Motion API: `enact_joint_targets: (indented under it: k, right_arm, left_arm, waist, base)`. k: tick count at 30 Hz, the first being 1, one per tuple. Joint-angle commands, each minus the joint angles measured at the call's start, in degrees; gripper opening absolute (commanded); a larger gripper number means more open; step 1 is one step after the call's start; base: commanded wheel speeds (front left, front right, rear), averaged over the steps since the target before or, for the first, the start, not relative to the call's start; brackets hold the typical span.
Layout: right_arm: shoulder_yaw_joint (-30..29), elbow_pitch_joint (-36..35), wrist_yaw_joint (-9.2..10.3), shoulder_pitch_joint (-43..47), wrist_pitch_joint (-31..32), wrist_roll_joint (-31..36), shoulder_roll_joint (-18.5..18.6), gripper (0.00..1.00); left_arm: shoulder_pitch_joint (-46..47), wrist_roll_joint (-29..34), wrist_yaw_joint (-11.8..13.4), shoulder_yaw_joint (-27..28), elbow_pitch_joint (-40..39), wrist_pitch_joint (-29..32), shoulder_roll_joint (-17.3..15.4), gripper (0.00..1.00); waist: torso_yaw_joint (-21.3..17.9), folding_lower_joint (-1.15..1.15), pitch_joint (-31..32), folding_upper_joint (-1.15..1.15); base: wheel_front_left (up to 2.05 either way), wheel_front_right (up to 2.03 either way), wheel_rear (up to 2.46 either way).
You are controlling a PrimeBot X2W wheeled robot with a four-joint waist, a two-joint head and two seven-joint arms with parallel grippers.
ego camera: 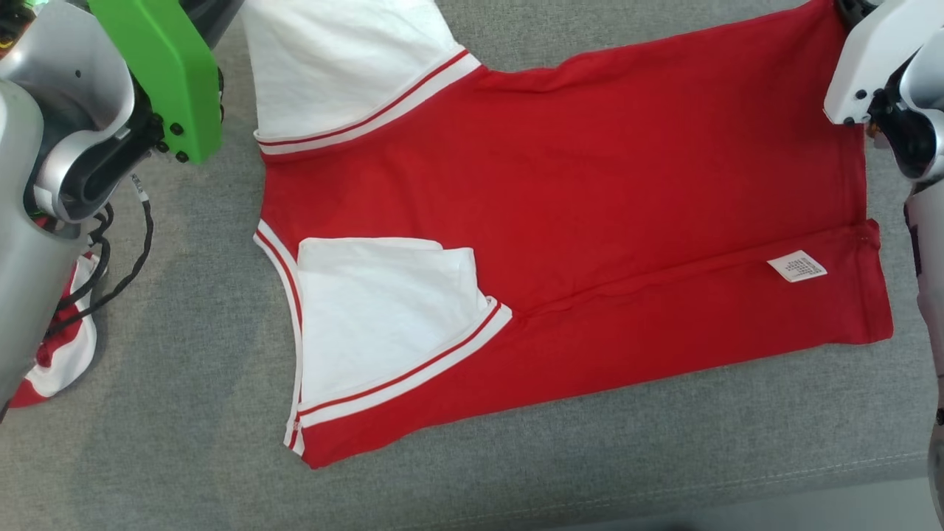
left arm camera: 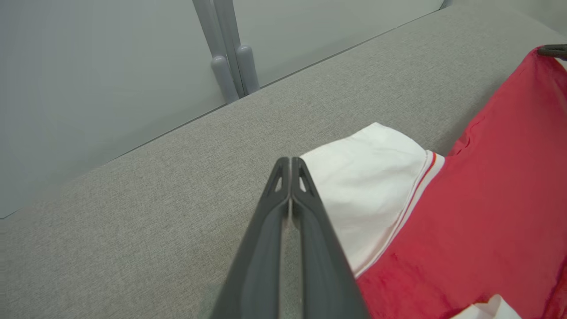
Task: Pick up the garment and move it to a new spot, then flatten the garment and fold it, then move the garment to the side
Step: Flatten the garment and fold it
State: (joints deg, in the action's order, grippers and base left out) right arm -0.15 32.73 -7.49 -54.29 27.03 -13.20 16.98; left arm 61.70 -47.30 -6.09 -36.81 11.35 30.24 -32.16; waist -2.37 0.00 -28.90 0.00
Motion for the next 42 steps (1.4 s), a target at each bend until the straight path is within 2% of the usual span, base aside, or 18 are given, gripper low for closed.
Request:
enact_joint_targets:
  k: [1, 10, 17, 30, 42]
  right_arm:
    - [0.0, -1.1, -0.01, 1.0, -0.7, -1.5, 0.9, 0.0]
    - [0.2, -5.8, -0.01, 3.1, -3.2, -7.1, 3.7, 0.0]
    - [0.6, -8.5, -0.01, 7.2, -2.9, -9.8, 5.5, 0.0]
    - [-1.5, -16.1, -0.01, 20.3, -2.2, -12.7, 9.0, 0.0]
    - [-7.0, -21.5, -0.01, 31.8, -1.7, -11.1, 8.8, 0.0]
  left_arm:
    - [-1.1, -0.7, -0.3, 0.6, -0.3, -1.0, -0.6, 0.0]
    - [-0.8, 1.2, -0.5, 2.1, -0.8, -8.2, -0.8, 0.0]
    - [-4.8, -1.0, -0.8, 1.2, -2.5, -9.3, -1.1, 0.0]
    - [-23.1, -6.9, 3.9, 2.5, -19.1, -13.0, -4.2, 0.0]
    - [-36.7, -8.2, 6.4, 0.7, -26.1, -18.4, -4.3, 0.0]
  waist:
    - [0.3, 0.0, 0.8, 0.0]
    - [0.3, 0.0, 2.8, 0.0]
    - [1.0, 0.0, 4.7, 0.0]
    - [3.9, 0.0, 8.4, 0.0]
    - [5.4, 0.0, 9.8, 0.0]
  base:
    - [0.0, 0.0, 0.0]
    - [0.0, 0.0, 0.0]
    - [0.0, 0.0, 0.0]
    - [0.0, 0.0, 0.0]
    - [0.0, 0.0, 0.0]
